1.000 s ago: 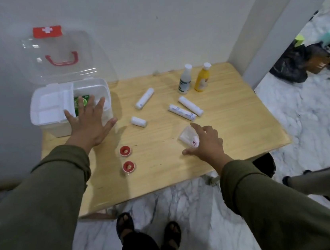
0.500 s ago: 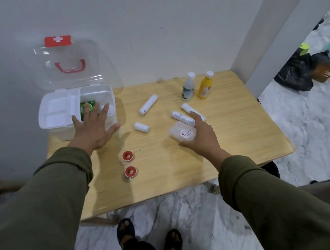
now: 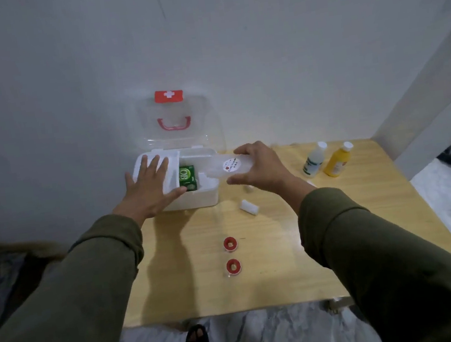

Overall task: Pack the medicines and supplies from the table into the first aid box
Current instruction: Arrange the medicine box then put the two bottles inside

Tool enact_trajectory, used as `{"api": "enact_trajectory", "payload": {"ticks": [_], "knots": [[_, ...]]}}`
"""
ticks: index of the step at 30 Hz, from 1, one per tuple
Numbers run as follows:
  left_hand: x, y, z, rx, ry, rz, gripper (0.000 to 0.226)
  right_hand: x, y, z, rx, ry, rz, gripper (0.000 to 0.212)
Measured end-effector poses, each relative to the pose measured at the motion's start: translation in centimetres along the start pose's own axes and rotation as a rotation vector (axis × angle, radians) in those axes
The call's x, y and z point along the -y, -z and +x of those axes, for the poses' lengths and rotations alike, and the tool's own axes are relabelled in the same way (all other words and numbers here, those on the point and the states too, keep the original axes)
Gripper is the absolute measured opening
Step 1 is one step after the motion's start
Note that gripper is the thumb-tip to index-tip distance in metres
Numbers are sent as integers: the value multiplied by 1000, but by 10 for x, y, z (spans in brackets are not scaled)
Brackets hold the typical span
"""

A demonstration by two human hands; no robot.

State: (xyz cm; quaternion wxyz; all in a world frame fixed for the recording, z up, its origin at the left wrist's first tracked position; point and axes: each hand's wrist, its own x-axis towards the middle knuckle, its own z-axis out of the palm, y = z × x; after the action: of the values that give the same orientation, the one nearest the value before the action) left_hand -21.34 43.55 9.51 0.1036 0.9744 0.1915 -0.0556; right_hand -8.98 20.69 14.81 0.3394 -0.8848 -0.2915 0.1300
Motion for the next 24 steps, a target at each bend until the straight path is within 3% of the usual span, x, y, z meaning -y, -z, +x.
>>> {"api": "enact_trajectory", "payload": {"ticks": [7, 13, 20, 24], "knots": [[45, 2, 10, 119, -26, -37, 106, 31, -40, 40, 134, 62, -99, 76], [57, -10, 17, 174, -99, -90, 115, 33, -58, 50, 128, 48, -2, 84], [58, -15, 21, 181, -105, -75, 114, 27, -54, 51, 82, 8, 53, 93], [54, -16, 20, 169, -70, -41, 111, 21, -57, 51, 181, 30, 45, 86]]}}
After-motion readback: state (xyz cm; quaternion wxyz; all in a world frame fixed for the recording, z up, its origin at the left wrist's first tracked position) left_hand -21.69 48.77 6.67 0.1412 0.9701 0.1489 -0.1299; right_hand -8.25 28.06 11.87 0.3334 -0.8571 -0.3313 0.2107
